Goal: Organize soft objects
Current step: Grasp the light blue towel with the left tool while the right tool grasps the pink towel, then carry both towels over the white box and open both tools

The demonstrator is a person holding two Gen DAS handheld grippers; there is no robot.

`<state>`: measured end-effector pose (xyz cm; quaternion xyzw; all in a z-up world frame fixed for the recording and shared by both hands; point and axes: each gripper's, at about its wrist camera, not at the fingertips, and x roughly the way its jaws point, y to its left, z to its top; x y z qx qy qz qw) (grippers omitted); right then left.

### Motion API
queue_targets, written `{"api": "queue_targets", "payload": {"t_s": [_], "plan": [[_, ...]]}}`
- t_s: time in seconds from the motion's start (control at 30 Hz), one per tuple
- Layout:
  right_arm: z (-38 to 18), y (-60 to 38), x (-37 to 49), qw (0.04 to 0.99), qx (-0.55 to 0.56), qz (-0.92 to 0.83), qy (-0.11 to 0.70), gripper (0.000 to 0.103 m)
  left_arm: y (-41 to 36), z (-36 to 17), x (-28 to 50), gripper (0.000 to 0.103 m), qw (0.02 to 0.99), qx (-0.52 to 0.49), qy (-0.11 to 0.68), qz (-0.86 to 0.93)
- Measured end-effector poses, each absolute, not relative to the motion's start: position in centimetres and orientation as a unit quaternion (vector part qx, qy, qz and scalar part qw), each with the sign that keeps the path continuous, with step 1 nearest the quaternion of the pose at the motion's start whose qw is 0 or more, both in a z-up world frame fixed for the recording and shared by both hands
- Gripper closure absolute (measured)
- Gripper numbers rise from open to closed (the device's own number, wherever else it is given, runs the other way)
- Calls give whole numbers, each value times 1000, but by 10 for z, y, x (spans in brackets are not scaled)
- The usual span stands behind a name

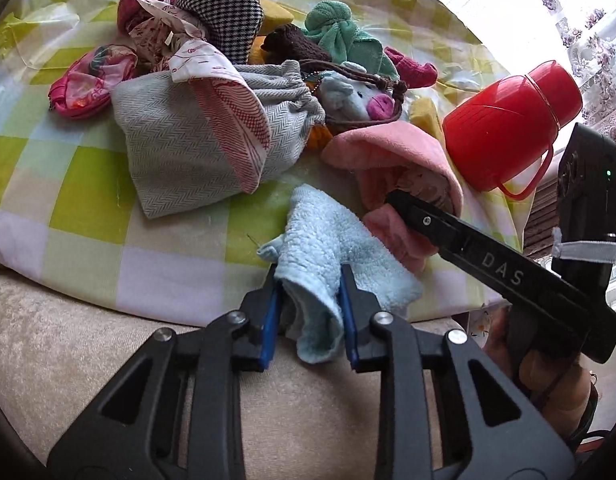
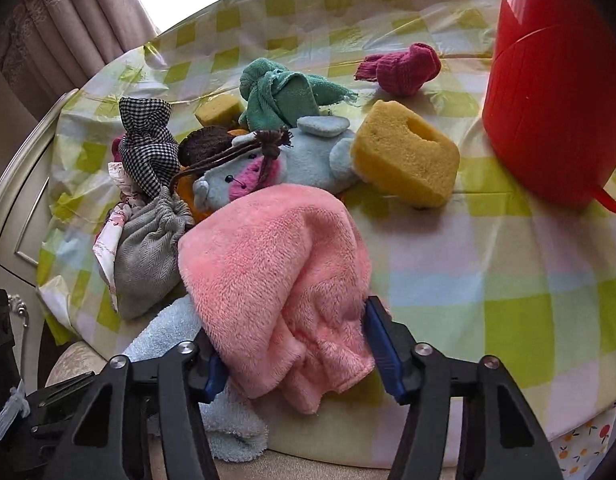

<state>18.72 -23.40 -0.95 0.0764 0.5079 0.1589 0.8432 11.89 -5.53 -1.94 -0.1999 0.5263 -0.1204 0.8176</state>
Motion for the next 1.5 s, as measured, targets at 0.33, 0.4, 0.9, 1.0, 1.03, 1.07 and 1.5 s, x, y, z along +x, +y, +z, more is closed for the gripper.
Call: {"api": "queue_targets", "payload": {"t_s": [0.33,0.4,0.9,1.0,1.03,1.07,1.5], "plan": [[5,-261,161,857,103,156,481,85,-68,-3,109,79,831,-196,499,-146],[10,-270,152,860,108,153,474,85,-74,1,106,79,834,-198,493,-151],[29,-382,75,878,143,75,451,85,-154,39,74,79,837,-177,448,-260],[30,-409,58,879,148,48,452,85,-175,44,67,79,832,-162,447,-285],[30,-418,52,878,150,39,452,85,-183,45,65,79,830,-156,448,-293],[29,-427,47,878,153,31,453,85,-190,46,62,79,828,-151,449,-300],[16,-491,-2,866,178,-33,466,81,-268,57,37,77,814,-70,449,-363]]}}
